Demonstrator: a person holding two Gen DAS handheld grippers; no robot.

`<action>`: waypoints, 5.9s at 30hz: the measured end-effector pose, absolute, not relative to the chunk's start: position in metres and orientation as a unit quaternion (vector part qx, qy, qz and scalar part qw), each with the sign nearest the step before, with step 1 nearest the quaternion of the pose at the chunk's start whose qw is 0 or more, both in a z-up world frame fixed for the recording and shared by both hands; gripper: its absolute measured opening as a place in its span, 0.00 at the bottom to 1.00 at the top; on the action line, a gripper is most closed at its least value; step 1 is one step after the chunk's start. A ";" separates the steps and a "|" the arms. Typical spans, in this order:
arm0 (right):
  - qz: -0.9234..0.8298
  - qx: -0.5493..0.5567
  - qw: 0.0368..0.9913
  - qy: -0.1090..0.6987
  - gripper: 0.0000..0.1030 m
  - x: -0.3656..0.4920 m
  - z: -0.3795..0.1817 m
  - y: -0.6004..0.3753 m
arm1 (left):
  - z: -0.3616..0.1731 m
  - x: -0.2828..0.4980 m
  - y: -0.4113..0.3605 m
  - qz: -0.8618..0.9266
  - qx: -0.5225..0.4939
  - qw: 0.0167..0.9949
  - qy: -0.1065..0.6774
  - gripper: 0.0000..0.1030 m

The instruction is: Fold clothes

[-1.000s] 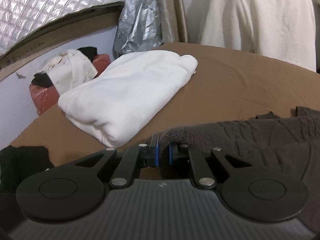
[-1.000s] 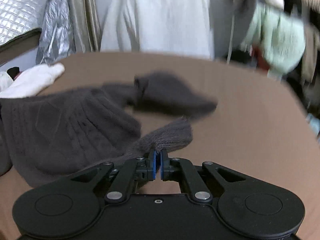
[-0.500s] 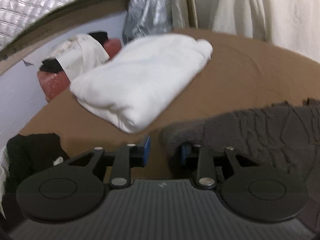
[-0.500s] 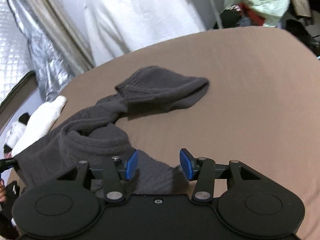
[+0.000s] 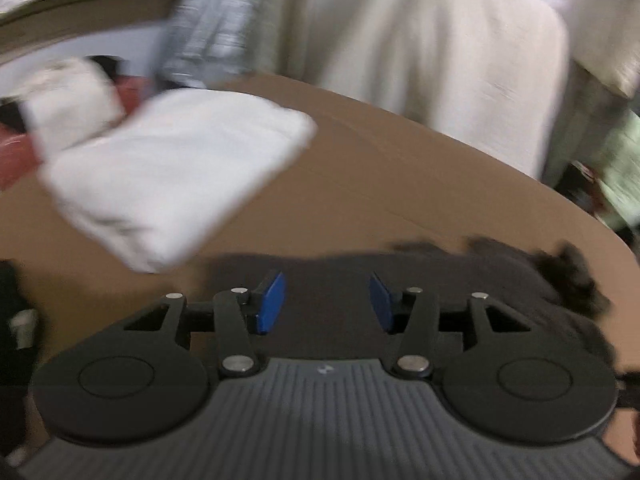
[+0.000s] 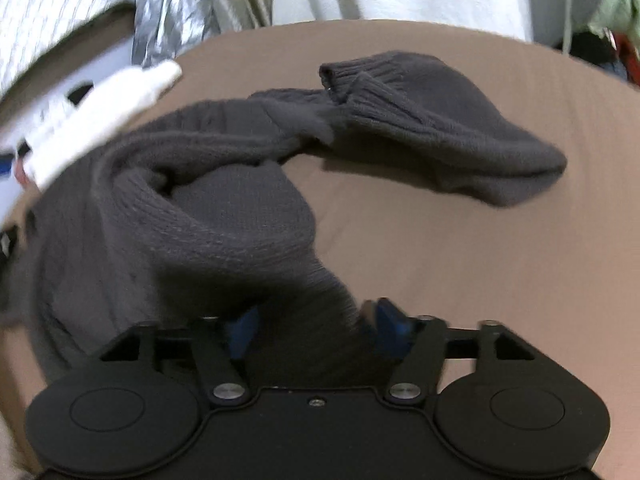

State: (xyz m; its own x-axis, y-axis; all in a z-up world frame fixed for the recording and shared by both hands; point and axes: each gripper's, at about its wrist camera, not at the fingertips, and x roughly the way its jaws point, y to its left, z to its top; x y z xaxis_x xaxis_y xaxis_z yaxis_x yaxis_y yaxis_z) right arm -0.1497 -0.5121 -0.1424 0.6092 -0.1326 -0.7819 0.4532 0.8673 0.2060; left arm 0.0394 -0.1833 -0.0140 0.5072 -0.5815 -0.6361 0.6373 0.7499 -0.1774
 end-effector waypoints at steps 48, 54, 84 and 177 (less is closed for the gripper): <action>-0.363 -0.008 0.792 0.491 0.12 -0.246 -0.041 -0.450 | -0.039 -0.018 -0.348 -0.471 0.149 0.838 0.233 0.30; -0.266 0.121 0.760 0.580 0.23 -0.270 -0.095 -0.472 | -0.065 -0.021 -0.349 -0.470 0.185 0.813 0.291 0.51; -0.105 0.336 0.829 0.435 0.68 -0.244 -0.089 -0.622 | -0.096 0.094 -0.555 -0.551 0.411 0.641 0.342 0.77; -0.484 0.271 0.801 0.225 0.10 -0.338 -0.131 -0.487 | -0.114 0.005 -0.311 -0.330 0.113 0.845 0.406 0.72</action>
